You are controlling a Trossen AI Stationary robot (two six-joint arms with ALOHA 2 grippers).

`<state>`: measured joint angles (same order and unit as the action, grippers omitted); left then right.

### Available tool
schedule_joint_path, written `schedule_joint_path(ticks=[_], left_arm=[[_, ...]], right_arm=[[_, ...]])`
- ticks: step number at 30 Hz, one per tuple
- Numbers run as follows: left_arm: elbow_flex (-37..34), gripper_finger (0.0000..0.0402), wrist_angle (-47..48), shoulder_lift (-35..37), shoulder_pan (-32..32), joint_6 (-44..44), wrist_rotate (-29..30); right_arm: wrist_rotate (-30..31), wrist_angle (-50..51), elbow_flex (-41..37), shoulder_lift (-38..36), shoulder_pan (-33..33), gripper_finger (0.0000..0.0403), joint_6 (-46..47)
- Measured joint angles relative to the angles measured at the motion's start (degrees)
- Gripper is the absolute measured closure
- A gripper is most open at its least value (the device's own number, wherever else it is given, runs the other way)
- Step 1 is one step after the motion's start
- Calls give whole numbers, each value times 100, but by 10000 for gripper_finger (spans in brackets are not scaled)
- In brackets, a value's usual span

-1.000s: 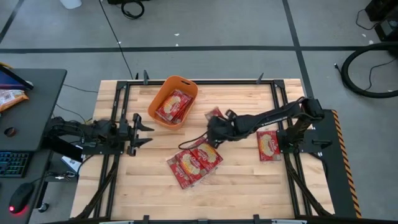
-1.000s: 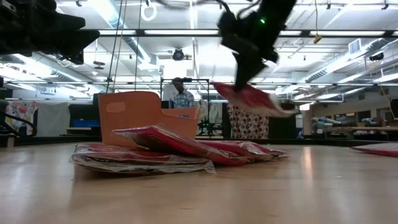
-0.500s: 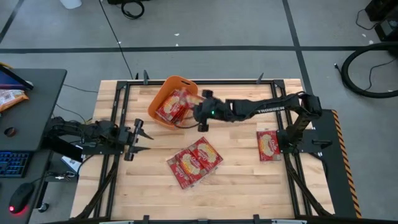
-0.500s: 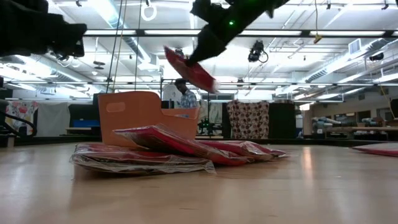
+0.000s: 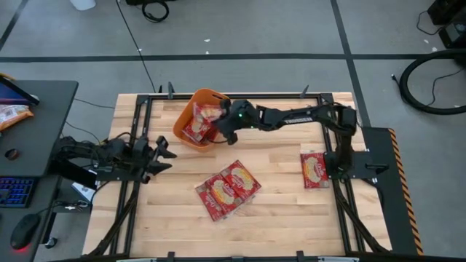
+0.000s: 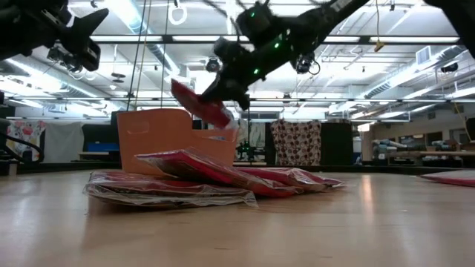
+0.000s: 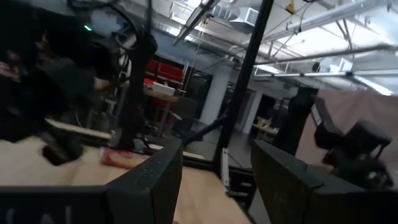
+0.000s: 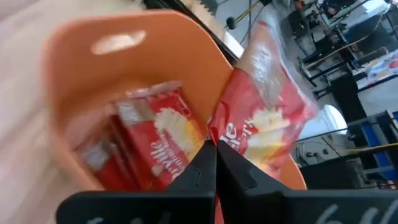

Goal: Sort popcorn bags into baskets
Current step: Put the red popcorn bag into the orange bin, then adjust the orange bin on the table

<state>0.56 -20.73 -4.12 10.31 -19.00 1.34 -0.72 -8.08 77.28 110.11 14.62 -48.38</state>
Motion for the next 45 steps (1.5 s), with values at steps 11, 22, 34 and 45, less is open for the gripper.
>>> schedule_joint_path(ticks=[11,22,34,45], left_arm=[[0,208,135,0,0,-110,11],[0,208,135,0,0,467,7],[0,208,131,0,0,467,12],[0,208,131,0,0,470,11]], right_arm=[[-389,1356,1371,1080,409,392,-654],[589,1975,1748,1347,228,294,-911],[1249,3133,1758,518,-124,277,583],[560,3624,1667,511,255,277,1570]])
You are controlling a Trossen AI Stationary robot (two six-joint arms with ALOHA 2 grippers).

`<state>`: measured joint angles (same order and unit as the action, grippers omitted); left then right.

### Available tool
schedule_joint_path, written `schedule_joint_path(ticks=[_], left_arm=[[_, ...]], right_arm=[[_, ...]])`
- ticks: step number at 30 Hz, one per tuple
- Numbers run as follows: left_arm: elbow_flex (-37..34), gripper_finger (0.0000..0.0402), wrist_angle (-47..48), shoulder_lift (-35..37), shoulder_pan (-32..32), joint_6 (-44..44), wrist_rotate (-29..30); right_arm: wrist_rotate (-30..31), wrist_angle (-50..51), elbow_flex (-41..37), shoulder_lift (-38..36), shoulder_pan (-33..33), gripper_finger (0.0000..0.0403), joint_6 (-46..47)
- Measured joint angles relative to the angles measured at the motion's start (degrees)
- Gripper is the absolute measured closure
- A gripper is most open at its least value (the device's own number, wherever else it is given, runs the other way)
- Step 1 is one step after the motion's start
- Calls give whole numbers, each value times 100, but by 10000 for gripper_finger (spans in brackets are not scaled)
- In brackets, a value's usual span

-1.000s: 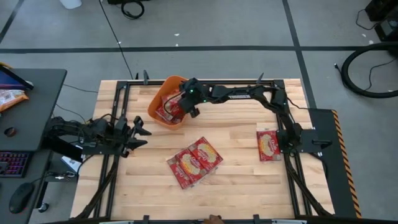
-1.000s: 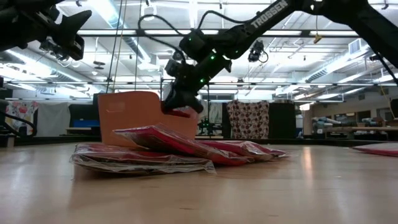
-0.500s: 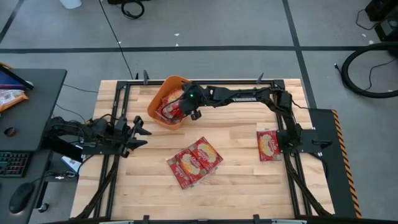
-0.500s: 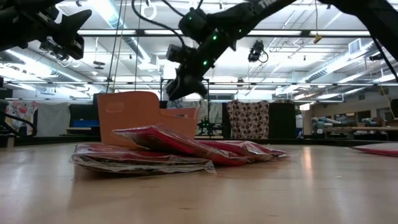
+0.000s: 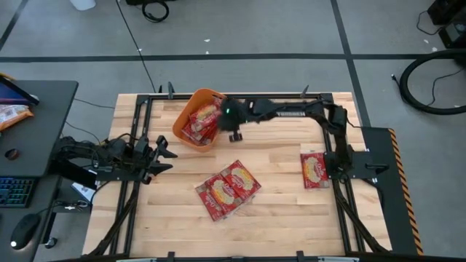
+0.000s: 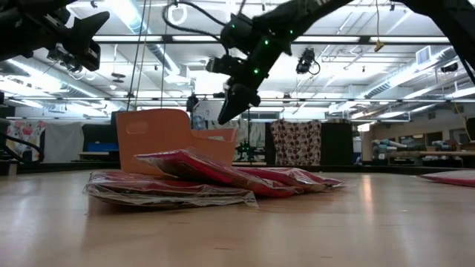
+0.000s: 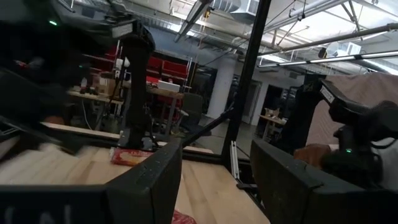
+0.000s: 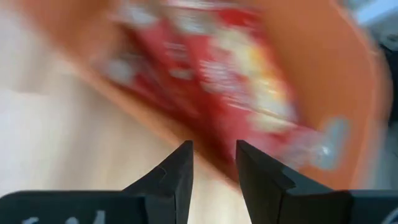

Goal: Sort popcorn bags into baskets
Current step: Adjust the orange bin on the table, then put the red popcorn bag into the orange bin

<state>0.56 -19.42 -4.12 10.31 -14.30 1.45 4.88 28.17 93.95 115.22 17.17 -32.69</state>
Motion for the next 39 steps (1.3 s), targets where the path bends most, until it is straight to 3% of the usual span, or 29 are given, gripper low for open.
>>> schedule_joint_path(ticks=[8,19,24,29,39], left_arm=[[0,208,-5,2,2,-1,1],[0,208,-1,1,0,0,1],[0,208,-45,0,0,-12,3],[2,208,-428,0,1,-3,17],[2,208,-601,0,0,745,66]], right_arm=[[-216,-1028,32,467,434,278,-353],[-198,-1204,181,758,740,278,-482],[153,-874,169,535,651,279,-492],[522,-469,190,-4,168,284,234],[600,1758,-14,-205,-839,287,2594]])
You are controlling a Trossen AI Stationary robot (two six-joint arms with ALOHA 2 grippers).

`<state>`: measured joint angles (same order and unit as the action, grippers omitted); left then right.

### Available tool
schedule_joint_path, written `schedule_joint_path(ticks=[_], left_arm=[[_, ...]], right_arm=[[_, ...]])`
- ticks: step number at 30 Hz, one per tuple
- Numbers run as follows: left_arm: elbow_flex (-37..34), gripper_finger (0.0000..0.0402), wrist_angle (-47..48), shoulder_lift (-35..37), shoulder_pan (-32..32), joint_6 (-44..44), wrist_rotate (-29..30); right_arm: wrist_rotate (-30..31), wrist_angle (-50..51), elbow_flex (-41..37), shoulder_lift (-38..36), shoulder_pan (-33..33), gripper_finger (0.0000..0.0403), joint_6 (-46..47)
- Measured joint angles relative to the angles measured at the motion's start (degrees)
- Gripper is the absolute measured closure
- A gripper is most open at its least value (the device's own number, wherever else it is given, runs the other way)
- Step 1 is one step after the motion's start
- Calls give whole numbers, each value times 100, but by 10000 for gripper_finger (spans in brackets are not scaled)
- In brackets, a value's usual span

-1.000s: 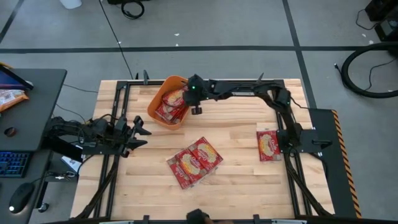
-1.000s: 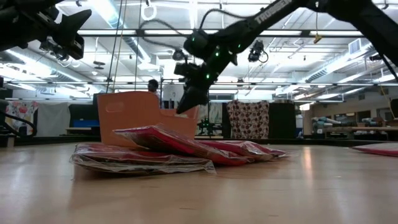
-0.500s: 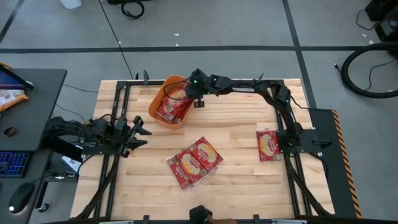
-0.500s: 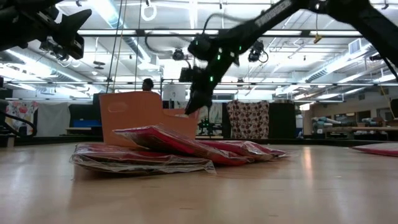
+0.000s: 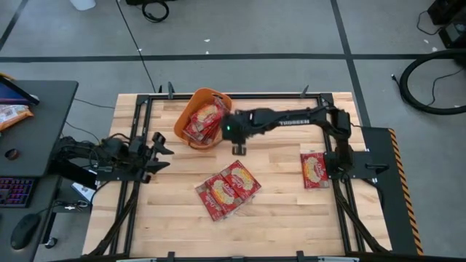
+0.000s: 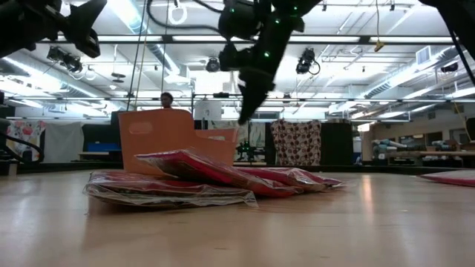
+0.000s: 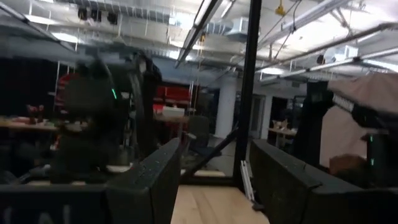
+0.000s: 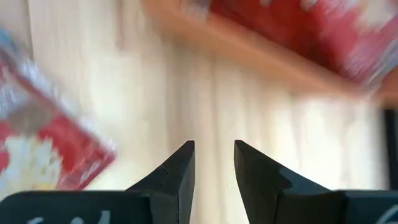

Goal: Sort popcorn bags into baskets
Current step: Put the red popcorn bag into the orange bin

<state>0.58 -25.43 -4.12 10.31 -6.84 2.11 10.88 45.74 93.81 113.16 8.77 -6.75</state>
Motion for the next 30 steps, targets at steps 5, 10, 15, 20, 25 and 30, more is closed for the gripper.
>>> schedule_joint_path(ticks=[5,10,15,20,25,30], left_arm=[[-1,208,-356,1,0,323,0],[0,208,-489,1,0,456,350],[0,208,-474,2,4,859,413],[-1,208,-443,0,2,1918,415],[0,208,-527,0,0,2147,1158],[0,208,-641,-91,-10,2090,2354]], right_arm=[[312,99,-698,-93,-452,287,860],[1026,-126,-1494,-354,-1005,287,1759],[1756,-369,-1951,-672,-1519,287,2626],[2066,-403,-2313,-1115,-1894,287,3246],[2106,-1213,-3066,-1669,-2095,287,3208],[2157,-3360,-4096,-2326,-2153,292,2025]])
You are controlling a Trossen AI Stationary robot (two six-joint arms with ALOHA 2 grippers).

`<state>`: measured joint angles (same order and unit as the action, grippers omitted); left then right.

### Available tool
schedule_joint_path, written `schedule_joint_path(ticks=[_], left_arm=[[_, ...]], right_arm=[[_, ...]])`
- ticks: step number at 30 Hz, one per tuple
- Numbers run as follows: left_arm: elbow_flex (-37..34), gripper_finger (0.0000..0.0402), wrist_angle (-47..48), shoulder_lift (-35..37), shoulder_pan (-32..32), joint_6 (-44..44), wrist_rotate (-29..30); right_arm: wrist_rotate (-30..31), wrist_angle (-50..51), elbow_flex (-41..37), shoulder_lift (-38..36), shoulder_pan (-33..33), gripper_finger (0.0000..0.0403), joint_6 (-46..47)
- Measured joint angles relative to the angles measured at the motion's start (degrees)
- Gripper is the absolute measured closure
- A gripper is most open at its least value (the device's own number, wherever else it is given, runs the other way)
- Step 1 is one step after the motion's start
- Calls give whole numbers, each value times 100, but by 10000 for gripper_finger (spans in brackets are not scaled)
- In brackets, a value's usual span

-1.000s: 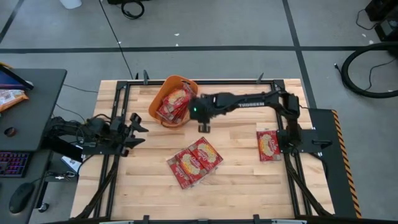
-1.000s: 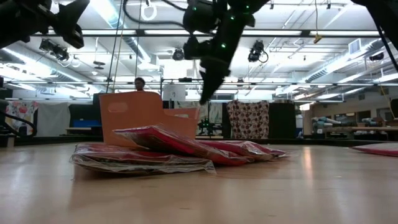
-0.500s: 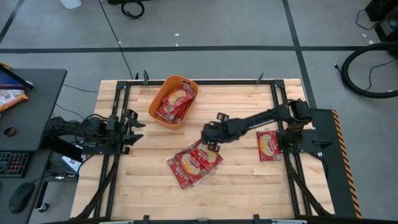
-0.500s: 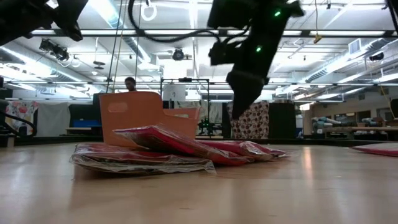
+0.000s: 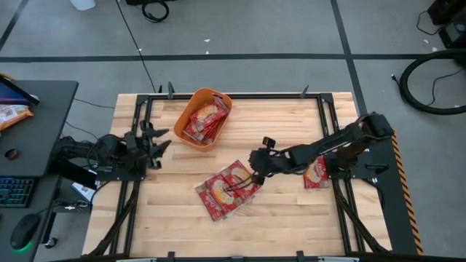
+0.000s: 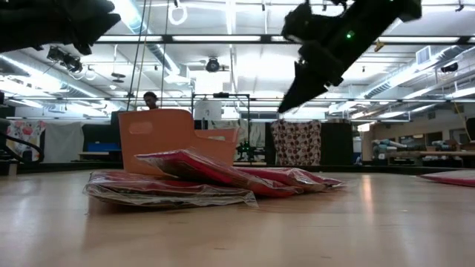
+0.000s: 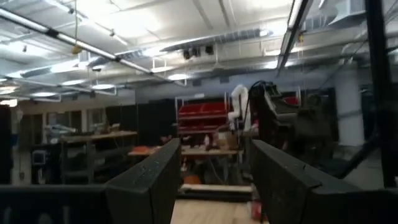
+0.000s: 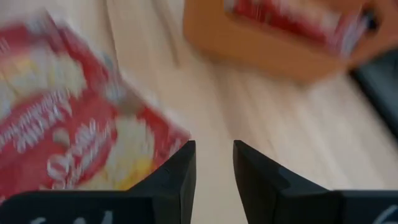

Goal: Sort popcorn bags into baskets
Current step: Put the red popcorn bag into the orange bin

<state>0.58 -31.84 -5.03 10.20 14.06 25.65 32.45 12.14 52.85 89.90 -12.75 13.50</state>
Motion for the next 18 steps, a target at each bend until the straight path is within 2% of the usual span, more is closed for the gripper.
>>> schedule_joint_path(ticks=[5,8,12,16,18], left_arm=[[145,208,150,-528,-137,-298,22],[334,208,534,-1127,-237,-699,6],[627,208,982,-2044,-333,-1036,-28],[792,208,1150,-2868,-332,-1088,-487],[958,208,1242,-3234,-332,-1353,-530]], right_arm=[[76,-1993,-799,-496,85,293,-1416],[83,-2681,-1053,-694,167,293,-1631],[182,-2779,-1077,-892,247,293,-1484],[231,-2825,-1077,-917,247,293,-1504],[103,-2853,-1077,-871,211,293,-1506]])
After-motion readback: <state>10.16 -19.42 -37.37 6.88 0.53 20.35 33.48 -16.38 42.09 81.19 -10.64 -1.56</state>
